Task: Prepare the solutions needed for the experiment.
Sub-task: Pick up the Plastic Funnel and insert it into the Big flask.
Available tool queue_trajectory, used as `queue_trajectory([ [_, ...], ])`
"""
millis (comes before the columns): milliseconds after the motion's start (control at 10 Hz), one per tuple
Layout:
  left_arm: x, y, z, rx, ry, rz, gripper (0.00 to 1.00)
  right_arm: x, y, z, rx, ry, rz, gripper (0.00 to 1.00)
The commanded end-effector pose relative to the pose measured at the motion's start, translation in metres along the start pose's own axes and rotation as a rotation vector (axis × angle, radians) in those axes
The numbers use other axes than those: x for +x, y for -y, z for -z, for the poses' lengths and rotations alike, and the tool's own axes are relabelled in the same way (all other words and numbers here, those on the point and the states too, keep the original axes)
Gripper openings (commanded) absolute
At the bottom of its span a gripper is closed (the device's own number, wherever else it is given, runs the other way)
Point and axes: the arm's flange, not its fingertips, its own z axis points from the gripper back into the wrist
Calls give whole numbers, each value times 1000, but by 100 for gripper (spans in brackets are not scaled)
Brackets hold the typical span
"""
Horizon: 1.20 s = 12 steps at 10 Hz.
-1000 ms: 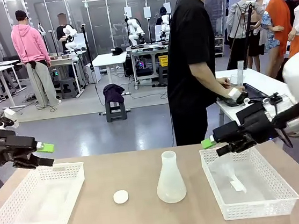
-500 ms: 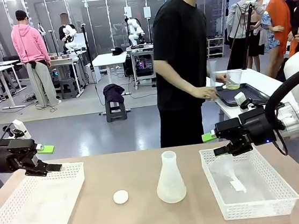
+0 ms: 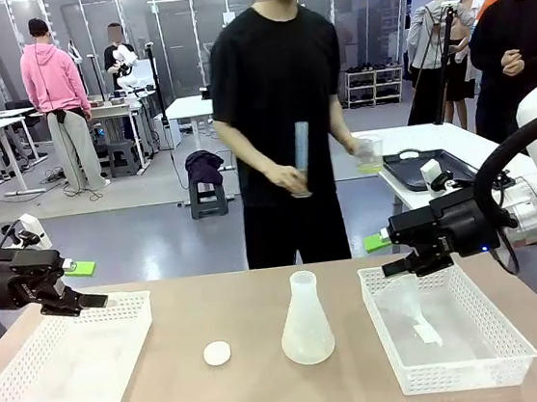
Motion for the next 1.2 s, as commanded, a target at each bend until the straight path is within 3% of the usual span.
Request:
queue_trajectory([
  [0,7,-20,-14,-128,2,-59,100,15,27,-7,137,-21,24,100],
  [300,1,-33,-20,-115,2,-107,100,26,30,-17,154,-31,31,100],
  [500,-8,-36,-16,-99,6,-101,100,32,27,-23,62,-51,-39,100],
  [800,-8,-36,-16,-99,6,-101,100,83,23,-35,-273,-255,-429,100],
  [1100,-8,-36,-16,-99,6,-101,100,115,27,7,-471,-390,-697,100],
])
